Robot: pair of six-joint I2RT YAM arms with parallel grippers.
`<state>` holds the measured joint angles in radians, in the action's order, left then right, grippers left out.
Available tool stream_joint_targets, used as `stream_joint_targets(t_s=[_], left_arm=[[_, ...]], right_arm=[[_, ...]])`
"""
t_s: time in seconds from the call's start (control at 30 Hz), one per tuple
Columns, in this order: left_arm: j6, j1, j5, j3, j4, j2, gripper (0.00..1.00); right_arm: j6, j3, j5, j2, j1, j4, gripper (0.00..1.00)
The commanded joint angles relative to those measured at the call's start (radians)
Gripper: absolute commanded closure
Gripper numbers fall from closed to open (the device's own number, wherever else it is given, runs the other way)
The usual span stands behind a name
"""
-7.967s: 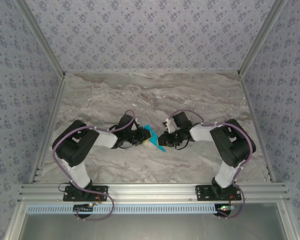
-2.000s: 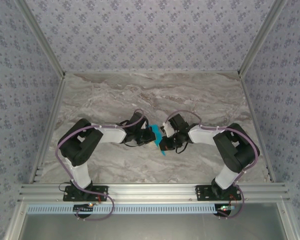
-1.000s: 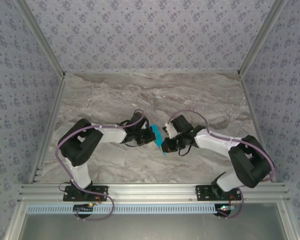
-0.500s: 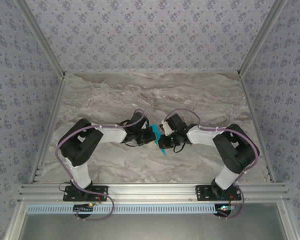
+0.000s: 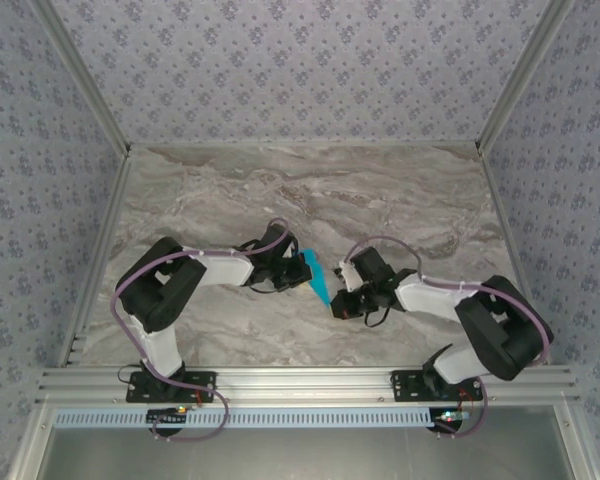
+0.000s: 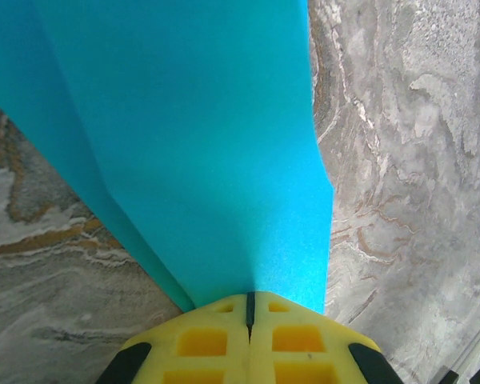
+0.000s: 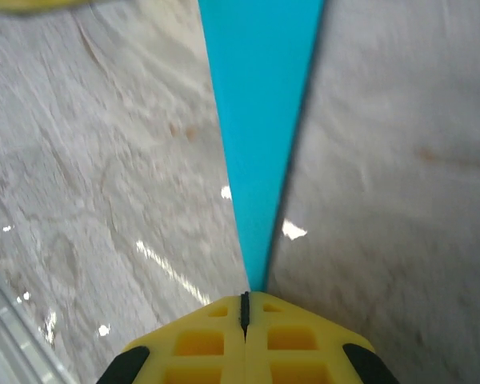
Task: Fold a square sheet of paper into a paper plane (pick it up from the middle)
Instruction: Fold the wing for the fifth time at the center of the table.
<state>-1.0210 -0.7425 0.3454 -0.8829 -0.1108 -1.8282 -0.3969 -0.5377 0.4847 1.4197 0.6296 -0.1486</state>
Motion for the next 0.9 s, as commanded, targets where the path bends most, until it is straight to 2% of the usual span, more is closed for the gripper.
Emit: stream_joint_targets(t_s=[0.0, 0.17, 0.3, 0.43, 0.63, 0.73, 0.87], left_arm=[[0.023, 0.011, -0.099, 0.039, 0.108, -0.061, 1.00], [0.052, 0.008, -0.068, 0.034, 0.078, -0.044, 1.00], [0.065, 0.008, -0.056, 0.032, 0.061, -0.034, 1.00], [0.080, 0.008, -0.040, 0.021, 0.054, -0.025, 1.00], [0.161, 0.010, -0.009, -0.016, 0.070, -0.007, 1.00], [0.258, 0.011, 0.006, -0.051, 0.098, 0.015, 0.94], [0.376, 0.019, -0.009, -0.074, 0.117, 0.049, 0.81]], right_arm=[[-0.021, -0.017, -0.016, -0.075, -0.007, -0.128, 1.00], [-0.085, -0.093, -0.015, -0.081, 0.004, -0.016, 1.00], [-0.109, -0.152, -0.039, 0.026, -0.001, 0.076, 1.00], [-0.106, -0.192, -0.041, 0.141, -0.002, 0.106, 1.00], [-0.081, -0.185, -0.071, 0.218, -0.009, 0.072, 1.00], [-0.066, -0.173, -0.092, 0.235, -0.018, 0.039, 1.00], [-0.054, -0.160, -0.101, 0.250, -0.028, 0.017, 1.00]])
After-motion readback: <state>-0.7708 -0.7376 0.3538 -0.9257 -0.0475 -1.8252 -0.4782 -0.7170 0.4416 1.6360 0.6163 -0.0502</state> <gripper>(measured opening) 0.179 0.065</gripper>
